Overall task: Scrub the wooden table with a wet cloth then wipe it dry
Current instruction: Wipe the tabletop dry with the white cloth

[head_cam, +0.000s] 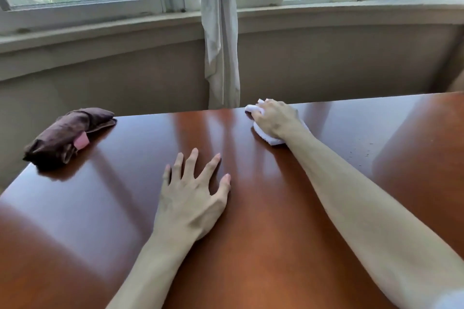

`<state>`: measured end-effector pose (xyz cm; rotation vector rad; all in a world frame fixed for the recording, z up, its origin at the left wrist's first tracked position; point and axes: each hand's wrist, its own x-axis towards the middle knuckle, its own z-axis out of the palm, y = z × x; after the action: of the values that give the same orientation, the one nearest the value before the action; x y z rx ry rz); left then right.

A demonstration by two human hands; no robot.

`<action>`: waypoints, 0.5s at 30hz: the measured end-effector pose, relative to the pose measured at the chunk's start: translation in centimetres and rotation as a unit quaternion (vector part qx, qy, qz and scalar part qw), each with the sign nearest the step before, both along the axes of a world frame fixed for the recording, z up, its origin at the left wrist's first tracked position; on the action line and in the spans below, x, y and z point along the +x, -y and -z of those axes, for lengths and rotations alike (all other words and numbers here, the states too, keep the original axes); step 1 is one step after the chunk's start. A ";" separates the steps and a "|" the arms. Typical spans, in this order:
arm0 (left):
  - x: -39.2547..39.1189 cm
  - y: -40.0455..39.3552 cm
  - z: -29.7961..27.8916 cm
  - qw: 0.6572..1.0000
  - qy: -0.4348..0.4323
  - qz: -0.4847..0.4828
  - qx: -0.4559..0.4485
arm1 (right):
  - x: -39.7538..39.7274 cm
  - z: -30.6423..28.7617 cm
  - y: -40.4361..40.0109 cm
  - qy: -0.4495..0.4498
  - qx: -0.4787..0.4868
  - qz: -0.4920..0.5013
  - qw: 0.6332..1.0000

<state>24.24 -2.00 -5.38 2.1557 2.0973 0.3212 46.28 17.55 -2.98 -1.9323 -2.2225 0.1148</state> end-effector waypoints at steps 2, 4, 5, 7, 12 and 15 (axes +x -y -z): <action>0.1 0.1 -0.1 1.000 0.002 0.004 -0.003 | -0.2 0.1 -1.0 0.028 0.001 -0.010 1.000; 0.0 0.2 -0.1 1.000 0.005 0.003 -0.007 | -0.2 0.0 0.2 0.092 0.017 -0.052 0.994; 0.1 0.1 -0.2 1.000 0.004 0.003 -0.008 | 0.0 -0.2 1.6 0.125 0.034 -0.082 0.988; 0.0 -0.1 -0.1 1.000 0.005 0.003 -0.010 | 0.4 -0.6 5.7 0.167 0.053 -0.147 0.974; 0.1 0.2 -0.8 0.999 0.007 0.011 -0.032 | 0.2 -0.6 20.5 0.105 0.051 -0.156 0.981; 0.1 0.6 -1.1 0.999 0.009 0.010 -0.036 | -0.4 -1.0 28.3 0.009 0.011 -0.122 0.992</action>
<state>24.33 -2.58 -4.27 2.1241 2.0453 0.2585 45.91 -10.80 -1.95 -1.6485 -2.4518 0.1081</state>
